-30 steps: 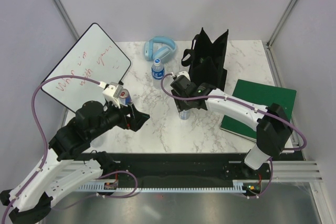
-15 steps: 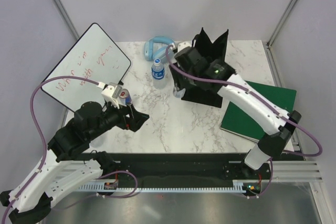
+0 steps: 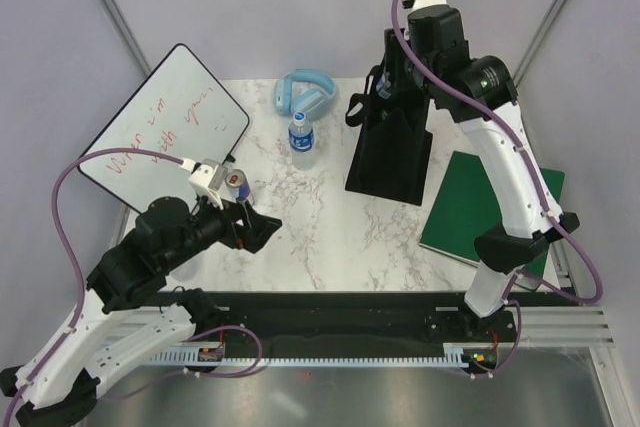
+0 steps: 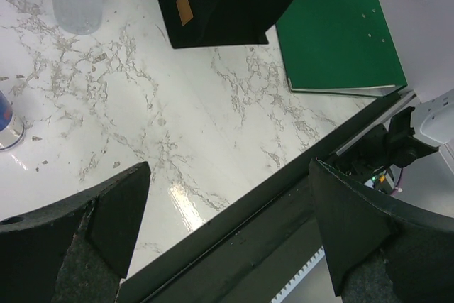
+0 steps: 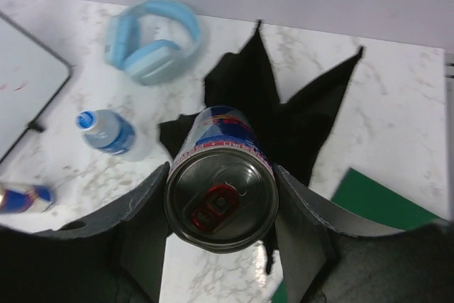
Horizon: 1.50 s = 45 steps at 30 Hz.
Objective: Place the beverage into the canvas bag
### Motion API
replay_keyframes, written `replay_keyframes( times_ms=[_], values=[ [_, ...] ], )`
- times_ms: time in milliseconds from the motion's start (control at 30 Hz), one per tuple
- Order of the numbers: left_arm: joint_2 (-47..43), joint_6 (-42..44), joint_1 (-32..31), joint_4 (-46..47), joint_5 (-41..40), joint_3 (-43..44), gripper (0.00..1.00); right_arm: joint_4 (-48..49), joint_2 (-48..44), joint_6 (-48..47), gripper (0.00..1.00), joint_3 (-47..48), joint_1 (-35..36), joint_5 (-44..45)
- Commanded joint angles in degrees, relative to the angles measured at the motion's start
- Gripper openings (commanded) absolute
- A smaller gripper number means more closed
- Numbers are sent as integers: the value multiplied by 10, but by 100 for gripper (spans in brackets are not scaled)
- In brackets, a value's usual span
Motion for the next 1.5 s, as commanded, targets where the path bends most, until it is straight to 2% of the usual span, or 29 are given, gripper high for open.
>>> replay_keyframes(
  times_ms=[0, 167, 367, 533, 733, 867, 1467],
  values=[
    [-5, 8, 1, -8, -8, 4, 100, 81, -22, -28, 0, 1, -28, 29],
    [3, 6, 1, -7, -9, 4, 100, 86, -15, -36, 0, -10, -47, 32],
    [1, 8, 1, -7, -10, 3, 100, 94, -18, -42, 0, -83, -61, 38],
    [-1, 7, 1, -7, -9, 2, 100, 125, -15, -54, 0, -130, -69, 19],
    [-3, 9, 1, -7, -10, 5, 100, 141, -4, -76, 0, -157, -70, 60],
    [-5, 12, 1, -8, -14, 5, 100, 174, -2, -92, 0, -185, -79, 46],
    [-11, 12, 1, -9, -16, 3, 100, 211, 66, -86, 0, -224, -110, 27]
  ],
)
